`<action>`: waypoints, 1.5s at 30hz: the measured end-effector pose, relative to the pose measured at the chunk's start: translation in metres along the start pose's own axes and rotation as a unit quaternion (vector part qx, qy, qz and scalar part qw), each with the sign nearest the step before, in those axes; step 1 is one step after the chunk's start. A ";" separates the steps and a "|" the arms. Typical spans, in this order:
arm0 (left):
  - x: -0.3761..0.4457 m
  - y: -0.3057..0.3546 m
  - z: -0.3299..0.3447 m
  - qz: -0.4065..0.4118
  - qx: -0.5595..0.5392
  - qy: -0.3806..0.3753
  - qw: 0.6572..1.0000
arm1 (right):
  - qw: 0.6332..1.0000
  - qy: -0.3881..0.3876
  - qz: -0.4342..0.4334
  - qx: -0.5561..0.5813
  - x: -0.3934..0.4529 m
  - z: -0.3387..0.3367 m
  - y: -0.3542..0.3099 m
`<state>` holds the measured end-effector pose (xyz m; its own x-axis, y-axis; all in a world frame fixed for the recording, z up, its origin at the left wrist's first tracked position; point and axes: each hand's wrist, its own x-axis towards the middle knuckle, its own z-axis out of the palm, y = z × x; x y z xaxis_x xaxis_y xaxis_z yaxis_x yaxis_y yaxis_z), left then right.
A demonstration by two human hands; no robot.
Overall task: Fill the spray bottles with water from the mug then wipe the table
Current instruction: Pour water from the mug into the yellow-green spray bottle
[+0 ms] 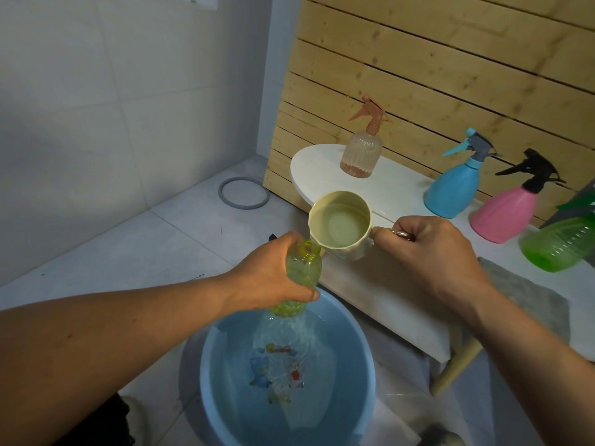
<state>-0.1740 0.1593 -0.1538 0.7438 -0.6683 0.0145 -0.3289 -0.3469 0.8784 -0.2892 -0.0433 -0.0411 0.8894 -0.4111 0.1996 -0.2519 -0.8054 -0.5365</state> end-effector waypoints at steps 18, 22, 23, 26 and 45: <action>-0.001 -0.001 0.002 0.004 -0.006 -0.002 1.000 | 1.000 0.014 -0.011 -0.018 -0.004 -0.001 -0.002; -0.001 -0.001 0.002 0.002 -0.008 -0.003 1.000 | 0.999 0.020 -0.015 -0.021 -0.004 -0.001 -0.002; -0.001 -0.001 0.002 0.003 -0.009 -0.003 1.000 | 0.999 0.020 -0.017 -0.022 -0.005 -0.001 -0.002; -0.001 -0.001 0.002 0.006 -0.007 -0.003 1.000 | 0.999 0.023 -0.018 -0.027 -0.005 -0.001 -0.002; 0.000 0.000 0.006 0.010 -0.006 -0.010 1.000 | 0.996 0.047 -0.044 -0.055 -0.010 -0.002 -0.001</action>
<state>-0.1772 0.1552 -0.1567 0.7256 -0.6878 0.0225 -0.3367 -0.3262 0.8833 -0.2988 -0.0395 -0.0408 0.8720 -0.3706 0.3199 -0.2194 -0.8799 -0.4214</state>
